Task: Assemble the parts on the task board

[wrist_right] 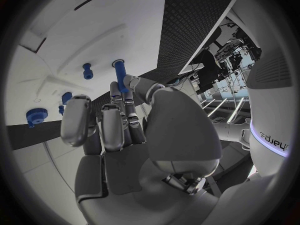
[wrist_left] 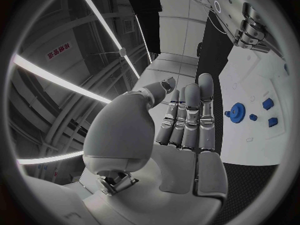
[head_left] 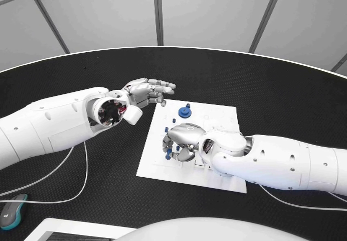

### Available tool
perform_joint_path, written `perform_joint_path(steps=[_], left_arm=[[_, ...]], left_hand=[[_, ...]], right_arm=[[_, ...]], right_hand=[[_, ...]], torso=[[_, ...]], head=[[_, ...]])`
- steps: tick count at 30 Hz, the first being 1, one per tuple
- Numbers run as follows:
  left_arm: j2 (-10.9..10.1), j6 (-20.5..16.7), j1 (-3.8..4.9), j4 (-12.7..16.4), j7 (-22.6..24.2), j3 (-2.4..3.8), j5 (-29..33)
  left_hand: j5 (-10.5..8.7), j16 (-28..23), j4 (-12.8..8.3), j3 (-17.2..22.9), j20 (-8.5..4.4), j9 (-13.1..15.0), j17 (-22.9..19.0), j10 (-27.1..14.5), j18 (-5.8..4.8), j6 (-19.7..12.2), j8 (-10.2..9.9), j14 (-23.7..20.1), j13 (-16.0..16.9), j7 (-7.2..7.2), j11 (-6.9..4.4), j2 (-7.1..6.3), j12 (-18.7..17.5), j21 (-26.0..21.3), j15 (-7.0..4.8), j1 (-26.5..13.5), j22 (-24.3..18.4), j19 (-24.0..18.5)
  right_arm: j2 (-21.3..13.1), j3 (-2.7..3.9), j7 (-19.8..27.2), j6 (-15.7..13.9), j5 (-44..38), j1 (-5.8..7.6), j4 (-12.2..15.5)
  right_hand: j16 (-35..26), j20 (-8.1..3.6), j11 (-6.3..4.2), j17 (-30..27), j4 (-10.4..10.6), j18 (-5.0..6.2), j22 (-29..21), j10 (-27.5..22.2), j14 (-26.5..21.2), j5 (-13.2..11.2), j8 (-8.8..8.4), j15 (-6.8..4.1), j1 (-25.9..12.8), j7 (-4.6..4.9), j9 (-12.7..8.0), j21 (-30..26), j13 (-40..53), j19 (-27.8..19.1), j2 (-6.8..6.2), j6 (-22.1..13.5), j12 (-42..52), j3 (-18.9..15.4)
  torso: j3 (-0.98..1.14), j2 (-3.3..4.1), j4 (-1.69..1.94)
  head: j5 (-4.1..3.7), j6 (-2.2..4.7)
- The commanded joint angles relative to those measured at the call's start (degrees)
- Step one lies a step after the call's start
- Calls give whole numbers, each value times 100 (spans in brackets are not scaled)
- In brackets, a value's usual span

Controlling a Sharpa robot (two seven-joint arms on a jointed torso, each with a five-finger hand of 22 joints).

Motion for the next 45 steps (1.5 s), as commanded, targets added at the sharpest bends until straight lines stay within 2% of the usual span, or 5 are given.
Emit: perform_joint_path(steps=[1,16,26,36,45], left_arm=[[-3,-2,0,-1,-1,0,0],[-5,1,1,3,-19,0,0],[-9,2,1,11,-27,0,0],[-17,6,1,11,-36,0,0],[-12,15,1,9,-43,0,0]], left_hand=[[-9,-38,18,-28,37,4,-9,-35,41,-14,-35,-19,5,39,-3,62,-22,-20,10,-16,-6,7],[-9,-37,31,-35,39,5,-8,-39,41,-16,-42,-20,7,40,-1,69,-22,-27,13,-23,-11,9],[-9,-37,38,-37,40,5,-8,-40,41,-16,-44,-20,7,41,0,73,-23,-30,14,-28,-14,9],[-9,-37,38,-37,40,5,-8,-40,41,-16,-44,-20,7,41,0,73,-23,-30,14,-28,-14,9],[-9,-37,46,-39,41,5,-8,-42,41,-17,-46,-21,7,41,0,79,-23,-33,15,-33,-17,10]], right_arm=[[0,-7,3,26,0,-1,3],[60,-30,-51,107,0,-14,-39],[99,-48,-127,229,-1,-90,-86],[14,-49,-161,-2,-124,-118,0],[-32,-48,-198,-110,-191,-121,58]], right_hand=[[4,-25,-105,6,-9,-25,148,162,232,19,3,-39,31,31,8,-6,19,88,-9,7,37,29],[5,-22,-104,8,-5,-26,152,164,232,20,3,-37,17,31,10,-4,25,87,-5,10,31,27],[-29,-17,-98,-46,7,-15,118,146,219,16,-8,-31,-26,38,13,-57,32,70,-16,-2,8,5],[12,-16,-103,19,-3,-27,163,149,232,28,-10,-32,-18,30,17,5,40,86,-2,-1,1,13],[44,-17,-108,69,-20,-37,200,164,243,41,-7,-36,-2,25,21,56,50,99,8,8,1,26]], torso=[[0,-4,0],[0,-3,-1],[4,1,1],[12,-2,-2],[4,-2,1]], head=[[4,-12],[12,-22],[10,-27],[13,-30],[12,-28]])
